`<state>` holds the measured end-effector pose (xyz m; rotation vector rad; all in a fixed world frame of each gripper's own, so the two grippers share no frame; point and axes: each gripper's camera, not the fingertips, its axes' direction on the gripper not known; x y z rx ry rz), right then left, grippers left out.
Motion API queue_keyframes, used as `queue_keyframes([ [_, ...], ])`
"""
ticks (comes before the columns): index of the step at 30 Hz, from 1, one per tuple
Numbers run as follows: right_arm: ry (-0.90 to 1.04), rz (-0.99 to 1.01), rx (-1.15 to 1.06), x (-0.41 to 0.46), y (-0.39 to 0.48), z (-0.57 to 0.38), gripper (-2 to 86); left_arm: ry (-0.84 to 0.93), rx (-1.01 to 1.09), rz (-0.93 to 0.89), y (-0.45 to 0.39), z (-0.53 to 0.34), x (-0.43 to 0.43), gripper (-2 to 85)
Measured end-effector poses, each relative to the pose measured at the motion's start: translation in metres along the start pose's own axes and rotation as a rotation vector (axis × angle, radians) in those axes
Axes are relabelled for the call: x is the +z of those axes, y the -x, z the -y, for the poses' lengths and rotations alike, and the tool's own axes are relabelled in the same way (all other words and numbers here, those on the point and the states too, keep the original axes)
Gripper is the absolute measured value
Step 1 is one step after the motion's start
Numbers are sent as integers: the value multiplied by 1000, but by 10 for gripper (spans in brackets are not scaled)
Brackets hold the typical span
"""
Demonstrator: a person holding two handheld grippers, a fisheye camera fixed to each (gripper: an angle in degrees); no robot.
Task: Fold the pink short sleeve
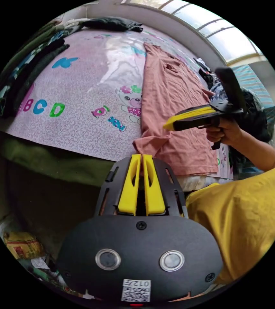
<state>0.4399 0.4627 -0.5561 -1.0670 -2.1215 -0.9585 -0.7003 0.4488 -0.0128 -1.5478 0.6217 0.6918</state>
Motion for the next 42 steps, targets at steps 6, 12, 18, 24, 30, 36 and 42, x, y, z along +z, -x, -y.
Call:
queue_keyframes([
  [6, 88, -52, -94, 27, 10, -16, 1, -99, 196, 140, -41, -60, 7, 1],
  [12, 80, -70, -67, 36, -2, -33, 1, -35, 170, 226, -49, -97, 55, 2],
  [18, 8, -100, -119, 30, 12, -53, 1, -192, -113, 15, 10, -126, 53, 3],
  [24, 18, -77, -196, 62, 30, -61, 1, -107, -114, 60, 28, -109, 93, 4],
  [30, 79, -120, -146, 87, 18, -74, 1, 10, -126, 98, 30, -91, 137, 5],
  [36, -7, -74, -95, 56, 6, -95, 1, -36, -192, 70, 38, -93, 144, 5],
  [42, -113, -173, 95, 24, -41, -133, 1, -61, -47, 7, 9, -45, 170, 5],
])
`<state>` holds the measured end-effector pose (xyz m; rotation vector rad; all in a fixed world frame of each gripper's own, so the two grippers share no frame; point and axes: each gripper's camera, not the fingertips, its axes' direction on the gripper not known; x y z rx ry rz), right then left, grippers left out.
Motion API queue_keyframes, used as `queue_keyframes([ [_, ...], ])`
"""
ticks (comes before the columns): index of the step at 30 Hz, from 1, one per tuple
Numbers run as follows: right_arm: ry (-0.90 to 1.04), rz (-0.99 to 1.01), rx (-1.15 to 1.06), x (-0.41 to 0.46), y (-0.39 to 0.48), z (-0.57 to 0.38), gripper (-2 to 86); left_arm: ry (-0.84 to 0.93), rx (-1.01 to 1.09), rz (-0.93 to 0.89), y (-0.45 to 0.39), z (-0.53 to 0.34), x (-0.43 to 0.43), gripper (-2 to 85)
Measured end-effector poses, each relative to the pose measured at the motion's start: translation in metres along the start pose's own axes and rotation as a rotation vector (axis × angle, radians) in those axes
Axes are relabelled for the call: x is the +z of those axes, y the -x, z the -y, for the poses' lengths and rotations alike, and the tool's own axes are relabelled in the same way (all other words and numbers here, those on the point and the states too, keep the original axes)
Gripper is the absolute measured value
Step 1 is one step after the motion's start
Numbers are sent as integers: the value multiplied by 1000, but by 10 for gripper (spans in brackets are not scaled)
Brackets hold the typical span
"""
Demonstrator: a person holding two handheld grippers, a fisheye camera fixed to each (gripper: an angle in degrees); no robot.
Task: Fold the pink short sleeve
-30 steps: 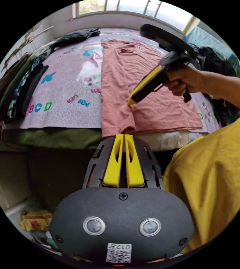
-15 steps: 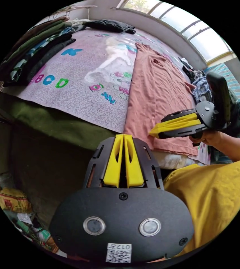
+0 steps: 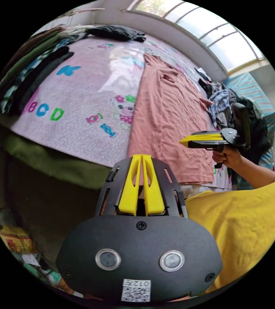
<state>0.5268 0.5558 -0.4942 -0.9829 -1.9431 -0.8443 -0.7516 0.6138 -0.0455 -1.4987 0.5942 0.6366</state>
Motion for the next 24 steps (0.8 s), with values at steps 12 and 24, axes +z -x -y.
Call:
queue_keyframes([
  [12, -98, 10, 169, -36, -47, -43, 0, 166, 129, 43, -60, 77, 86, 3],
  [24, -186, -91, 469, -85, -135, -127, 1, 284, 445, 38, -168, 194, 212, 4],
])
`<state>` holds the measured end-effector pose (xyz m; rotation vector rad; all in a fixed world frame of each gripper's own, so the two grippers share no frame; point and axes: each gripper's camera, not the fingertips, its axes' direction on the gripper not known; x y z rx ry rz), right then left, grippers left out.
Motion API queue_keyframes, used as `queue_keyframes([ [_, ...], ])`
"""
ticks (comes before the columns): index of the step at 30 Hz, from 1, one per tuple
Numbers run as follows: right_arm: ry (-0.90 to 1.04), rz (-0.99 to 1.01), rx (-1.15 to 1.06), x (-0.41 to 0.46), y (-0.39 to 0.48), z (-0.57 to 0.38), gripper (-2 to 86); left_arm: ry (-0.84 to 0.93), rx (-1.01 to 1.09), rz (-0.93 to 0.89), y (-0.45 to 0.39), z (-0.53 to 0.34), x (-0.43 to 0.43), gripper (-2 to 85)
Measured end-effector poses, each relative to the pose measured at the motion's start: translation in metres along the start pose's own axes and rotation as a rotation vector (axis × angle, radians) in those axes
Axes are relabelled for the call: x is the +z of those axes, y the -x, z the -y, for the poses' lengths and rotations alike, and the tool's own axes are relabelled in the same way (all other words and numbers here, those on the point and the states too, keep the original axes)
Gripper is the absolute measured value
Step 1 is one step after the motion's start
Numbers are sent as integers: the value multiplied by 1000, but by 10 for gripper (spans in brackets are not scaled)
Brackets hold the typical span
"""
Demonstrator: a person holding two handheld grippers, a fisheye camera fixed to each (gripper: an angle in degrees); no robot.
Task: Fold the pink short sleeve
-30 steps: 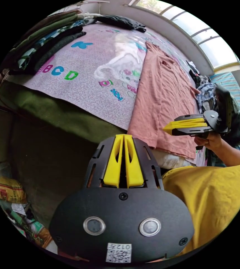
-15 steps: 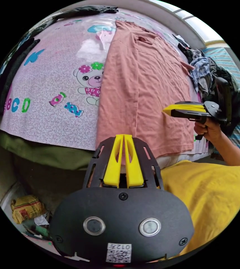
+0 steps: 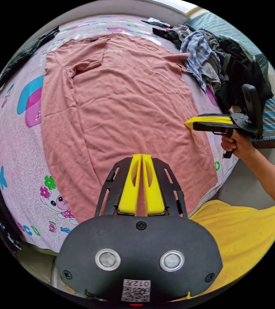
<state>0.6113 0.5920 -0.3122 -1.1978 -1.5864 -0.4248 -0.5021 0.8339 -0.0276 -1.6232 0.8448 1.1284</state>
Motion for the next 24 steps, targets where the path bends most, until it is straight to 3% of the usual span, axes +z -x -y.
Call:
queue_keyframes([
  [7, -25, -10, 22, -34, -11, -23, 0, -25, -87, 4, -4, 22, 12, 5],
  [10, -54, -51, 41, -54, -23, -37, 0, -80, 23, -14, -34, 43, 12, 5],
  [15, 11, -66, 100, -53, -48, -63, 0, 62, 268, -22, -100, 87, 67, 5],
  [18, 20, -77, 87, -56, -50, -78, 0, 130, 294, 38, -115, 96, 97, 4],
  [24, -5, -58, 113, -86, -63, -105, 2, 95, 281, 19, -124, 111, 102, 4],
])
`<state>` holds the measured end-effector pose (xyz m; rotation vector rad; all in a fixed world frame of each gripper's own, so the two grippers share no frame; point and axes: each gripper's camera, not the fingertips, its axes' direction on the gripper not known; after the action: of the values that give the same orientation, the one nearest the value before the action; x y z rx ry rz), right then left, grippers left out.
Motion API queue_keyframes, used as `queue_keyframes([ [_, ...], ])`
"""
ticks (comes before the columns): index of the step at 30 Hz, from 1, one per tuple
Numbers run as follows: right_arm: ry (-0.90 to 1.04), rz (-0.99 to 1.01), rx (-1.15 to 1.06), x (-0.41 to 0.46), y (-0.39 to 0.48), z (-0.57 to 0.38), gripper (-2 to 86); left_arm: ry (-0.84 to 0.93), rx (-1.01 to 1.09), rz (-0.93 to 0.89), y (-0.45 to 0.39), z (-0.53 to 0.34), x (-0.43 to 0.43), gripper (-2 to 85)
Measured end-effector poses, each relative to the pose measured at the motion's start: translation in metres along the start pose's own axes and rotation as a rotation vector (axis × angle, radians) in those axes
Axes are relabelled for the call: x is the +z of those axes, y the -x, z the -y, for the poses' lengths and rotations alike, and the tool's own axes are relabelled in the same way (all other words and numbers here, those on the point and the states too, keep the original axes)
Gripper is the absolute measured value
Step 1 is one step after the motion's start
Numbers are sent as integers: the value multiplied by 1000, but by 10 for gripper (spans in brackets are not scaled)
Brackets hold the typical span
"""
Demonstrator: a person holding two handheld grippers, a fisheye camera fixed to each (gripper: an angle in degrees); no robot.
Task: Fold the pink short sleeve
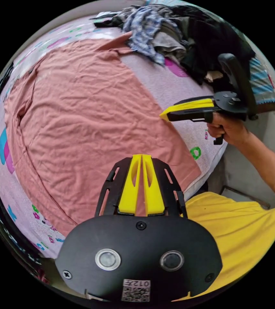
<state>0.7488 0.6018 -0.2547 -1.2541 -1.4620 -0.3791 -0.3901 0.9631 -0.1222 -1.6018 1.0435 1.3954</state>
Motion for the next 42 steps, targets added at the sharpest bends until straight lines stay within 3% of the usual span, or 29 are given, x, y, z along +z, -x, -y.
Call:
queue_keyframes([
  [5, 40, 127, 55, -34, -15, -70, 9, 41, 269, 84, -65, 12, 14, 4],
  [11, 41, 260, 230, -40, -30, -167, 14, 67, 306, 4, -80, 17, 45, 22],
  [18, -6, 359, 286, -39, -33, -188, 13, 93, 405, 12, -83, 29, 68, 60],
  [22, -74, 337, 164, -69, -20, -201, 11, 86, 260, -99, -57, 44, 63, 74],
  [26, -127, 214, 10, -100, 5, -208, 10, 93, -84, -387, 1, 59, 57, 101],
  [29, -133, 131, -99, -113, 26, -203, 10, 152, -156, -471, 14, 72, 59, 117],
  [36, -159, 118, -196, -138, 49, -194, 10, 261, -222, -330, 35, 87, 71, 68],
  [42, -35, 198, -140, -157, 11, -170, 12, 305, -228, -348, 63, 82, 71, 17],
])
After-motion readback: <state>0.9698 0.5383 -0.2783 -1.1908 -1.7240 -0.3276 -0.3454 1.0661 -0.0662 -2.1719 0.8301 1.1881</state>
